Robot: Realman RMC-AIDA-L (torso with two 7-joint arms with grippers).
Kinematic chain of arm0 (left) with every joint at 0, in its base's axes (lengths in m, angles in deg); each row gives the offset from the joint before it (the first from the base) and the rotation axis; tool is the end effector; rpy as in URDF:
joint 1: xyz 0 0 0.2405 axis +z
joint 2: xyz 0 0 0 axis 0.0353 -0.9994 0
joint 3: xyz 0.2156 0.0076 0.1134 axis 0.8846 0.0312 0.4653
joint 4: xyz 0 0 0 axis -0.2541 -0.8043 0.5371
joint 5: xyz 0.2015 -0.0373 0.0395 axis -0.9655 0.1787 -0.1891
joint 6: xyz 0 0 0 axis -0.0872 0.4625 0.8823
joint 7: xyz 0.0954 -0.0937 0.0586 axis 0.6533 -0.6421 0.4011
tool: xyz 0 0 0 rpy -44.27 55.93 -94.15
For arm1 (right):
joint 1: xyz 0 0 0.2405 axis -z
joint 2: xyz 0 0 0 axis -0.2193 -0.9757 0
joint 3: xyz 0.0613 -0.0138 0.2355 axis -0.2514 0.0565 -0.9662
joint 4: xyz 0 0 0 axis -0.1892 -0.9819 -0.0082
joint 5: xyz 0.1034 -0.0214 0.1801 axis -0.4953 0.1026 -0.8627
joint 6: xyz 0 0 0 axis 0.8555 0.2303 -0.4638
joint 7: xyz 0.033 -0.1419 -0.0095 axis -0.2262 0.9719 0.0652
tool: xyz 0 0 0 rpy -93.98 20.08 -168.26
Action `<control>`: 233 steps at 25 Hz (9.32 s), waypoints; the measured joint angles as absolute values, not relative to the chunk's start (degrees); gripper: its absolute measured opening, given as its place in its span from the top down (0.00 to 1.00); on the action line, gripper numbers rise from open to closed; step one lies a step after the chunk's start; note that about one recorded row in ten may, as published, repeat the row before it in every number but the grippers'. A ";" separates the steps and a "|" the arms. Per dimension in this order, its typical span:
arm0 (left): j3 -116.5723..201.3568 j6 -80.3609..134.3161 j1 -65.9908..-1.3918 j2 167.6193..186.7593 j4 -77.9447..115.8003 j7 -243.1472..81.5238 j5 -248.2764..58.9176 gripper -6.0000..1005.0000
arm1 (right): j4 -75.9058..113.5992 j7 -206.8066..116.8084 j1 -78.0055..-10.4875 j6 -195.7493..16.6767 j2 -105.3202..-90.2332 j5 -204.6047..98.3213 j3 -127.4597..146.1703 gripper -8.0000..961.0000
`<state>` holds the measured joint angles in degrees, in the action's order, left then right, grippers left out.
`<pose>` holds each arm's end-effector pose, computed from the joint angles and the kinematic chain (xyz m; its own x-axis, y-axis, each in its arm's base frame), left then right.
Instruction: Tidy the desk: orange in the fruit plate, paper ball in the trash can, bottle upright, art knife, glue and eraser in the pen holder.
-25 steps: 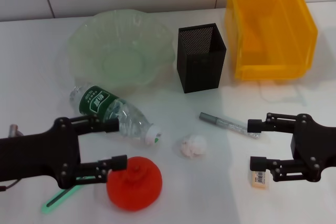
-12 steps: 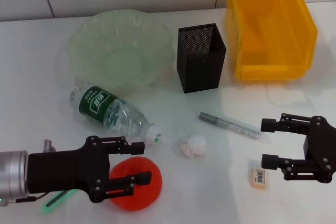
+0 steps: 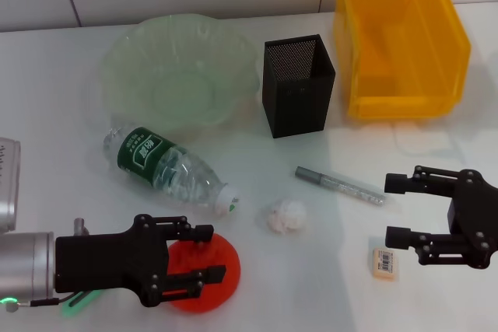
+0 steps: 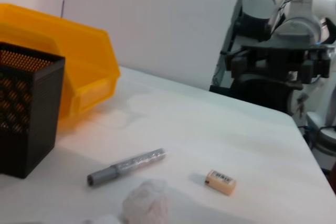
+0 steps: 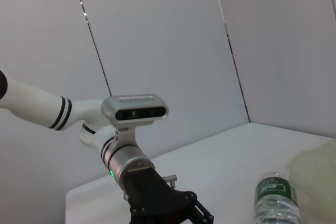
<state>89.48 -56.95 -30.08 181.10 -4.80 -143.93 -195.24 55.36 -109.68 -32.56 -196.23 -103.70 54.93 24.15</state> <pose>-0.2612 0.2664 -0.0508 0.8532 0.2778 0.4414 0.2901 -0.9561 0.0410 0.2886 0.2304 0.0432 0.7244 -0.2678 -0.6353 -0.3878 -0.9201 -0.0544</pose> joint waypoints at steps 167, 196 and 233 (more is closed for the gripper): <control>94.58 -58.74 -21.60 180.58 -6.99 -133.85 -176.39 0.18 | 85.64 -186.69 -51.24 -161.22 -104.69 75.12 100.02 0.19; 94.68 -58.39 -21.62 180.65 -6.99 -133.90 -176.38 0.19 | 103.83 -186.82 -46.48 -170.64 -104.29 74.47 81.13 0.66; 94.75 -58.66 -22.68 180.66 -6.99 -133.93 -176.38 0.20 | 93.36 -179.16 -45.38 -145.83 -104.15 84.43 59.97 0.47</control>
<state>94.75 -58.66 -22.68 180.66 -6.99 -133.93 -176.38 93.36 -179.16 -45.38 -145.83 -104.15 84.43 59.97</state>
